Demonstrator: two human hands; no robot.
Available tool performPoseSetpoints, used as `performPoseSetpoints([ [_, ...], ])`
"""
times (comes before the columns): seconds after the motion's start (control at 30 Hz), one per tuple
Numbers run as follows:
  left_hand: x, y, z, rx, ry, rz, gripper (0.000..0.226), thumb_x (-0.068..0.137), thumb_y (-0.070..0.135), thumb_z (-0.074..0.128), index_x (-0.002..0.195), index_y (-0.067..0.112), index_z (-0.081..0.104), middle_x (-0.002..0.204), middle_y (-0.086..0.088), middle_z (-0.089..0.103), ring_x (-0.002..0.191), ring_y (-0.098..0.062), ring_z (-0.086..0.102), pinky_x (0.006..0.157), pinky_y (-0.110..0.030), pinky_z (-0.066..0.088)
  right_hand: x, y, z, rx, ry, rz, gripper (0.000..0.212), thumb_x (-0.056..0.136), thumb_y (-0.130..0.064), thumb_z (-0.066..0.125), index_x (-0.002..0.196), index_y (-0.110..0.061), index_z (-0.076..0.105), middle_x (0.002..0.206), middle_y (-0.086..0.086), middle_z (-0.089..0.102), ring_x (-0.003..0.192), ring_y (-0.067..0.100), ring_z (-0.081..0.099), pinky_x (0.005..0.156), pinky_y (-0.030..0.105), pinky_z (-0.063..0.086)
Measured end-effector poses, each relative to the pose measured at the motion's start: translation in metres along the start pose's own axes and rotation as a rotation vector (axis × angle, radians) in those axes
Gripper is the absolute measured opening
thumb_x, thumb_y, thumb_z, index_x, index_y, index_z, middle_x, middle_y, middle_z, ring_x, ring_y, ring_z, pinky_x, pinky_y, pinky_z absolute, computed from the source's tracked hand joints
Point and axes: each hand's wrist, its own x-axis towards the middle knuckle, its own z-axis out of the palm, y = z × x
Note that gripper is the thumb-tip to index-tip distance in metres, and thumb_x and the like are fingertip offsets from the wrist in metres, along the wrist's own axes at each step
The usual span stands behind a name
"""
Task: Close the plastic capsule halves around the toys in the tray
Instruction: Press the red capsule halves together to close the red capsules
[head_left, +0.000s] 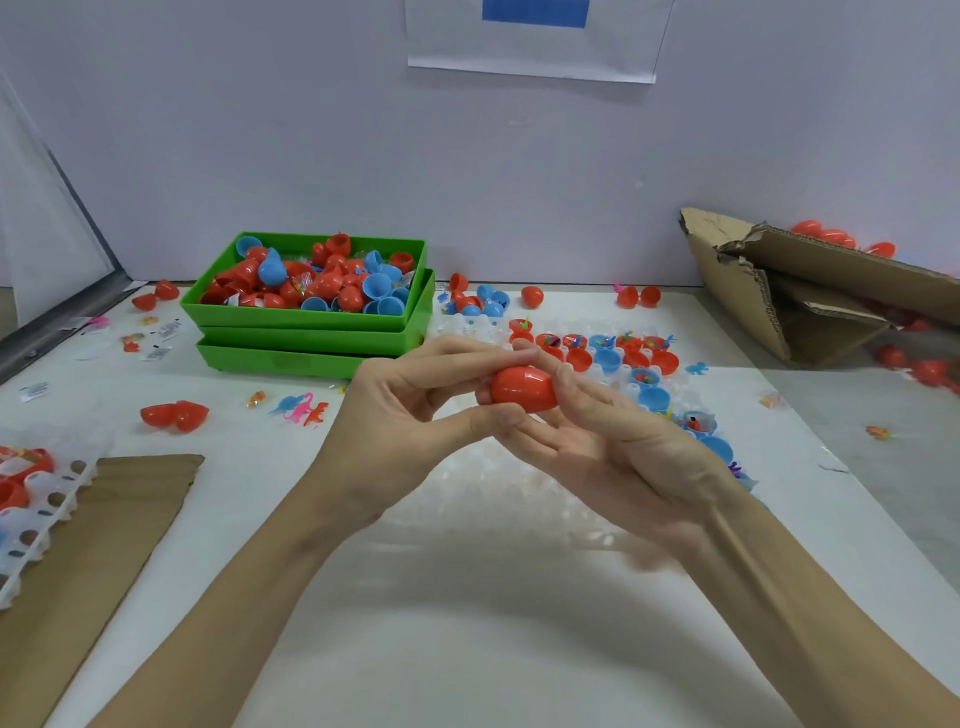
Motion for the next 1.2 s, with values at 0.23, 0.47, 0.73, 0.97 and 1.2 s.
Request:
performPoseSetpoints([
  [0.23, -0.003, -0.006, 0.009, 0.153, 0.017, 0.062, 0.034, 0.096, 0.008, 0.068, 0.130, 0.007, 0.069, 0.126, -0.008, 0.069, 0.126, -0.032, 0.062, 0.107, -0.038, 0.052, 0.003, 0.000, -0.002, -0.033, 0.072, -0.046, 0.048, 0.090, -0.007, 0.065, 0.136, 0.003, 0.057, 0.134, 0.022, 0.064, 0.128, 0.037, 0.061, 0.102, 0.037, 0.054],
  [0.47, -0.010, -0.014, 0.032, 0.252, 0.157, 0.171, 0.025, 0.101, 0.023, 0.064, 0.126, 0.016, 0.064, 0.125, 0.001, 0.068, 0.126, -0.030, 0.061, 0.104, -0.036, 0.052, 0.006, 0.007, 0.003, -0.094, 0.079, -0.099, 0.057, 0.094, -0.007, 0.055, 0.148, 0.005, 0.043, 0.144, 0.023, 0.056, 0.130, 0.035, 0.059, 0.105, 0.037, 0.052],
  [0.73, -0.012, -0.018, 0.036, 0.479, 0.212, 0.285, 0.027, 0.106, 0.023, 0.051, 0.123, 0.004, 0.062, 0.117, -0.007, 0.064, 0.115, -0.028, 0.061, 0.100, -0.033, 0.048, 0.008, 0.017, 0.004, -0.012, -0.034, -0.061, 0.052, 0.090, -0.011, 0.068, 0.140, -0.001, 0.054, 0.140, 0.020, 0.059, 0.133, 0.034, 0.056, 0.110, 0.036, 0.048],
  [0.97, -0.013, -0.012, 0.038, 0.467, 0.211, 0.294, 0.024, 0.105, 0.015, 0.051, 0.119, 0.000, 0.063, 0.113, -0.010, 0.064, 0.112, -0.031, 0.062, 0.097, -0.037, 0.049, 0.008, 0.018, 0.002, -0.004, -0.047, -0.086, 0.058, 0.087, -0.012, 0.074, 0.140, 0.000, 0.054, 0.142, 0.019, 0.059, 0.134, 0.033, 0.056, 0.110, 0.037, 0.047],
  [1.2, -0.014, -0.010, 0.037, 0.442, 0.208, 0.260, 0.025, 0.105, 0.017, 0.051, 0.119, 0.001, 0.064, 0.113, -0.010, 0.066, 0.113, -0.029, 0.062, 0.096, -0.042, 0.052, 0.007, 0.019, 0.002, -0.072, -0.002, -0.114, 0.056, 0.092, -0.014, 0.063, 0.144, 0.001, 0.049, 0.137, 0.016, 0.063, 0.133, 0.031, 0.058, 0.108, 0.036, 0.049],
])
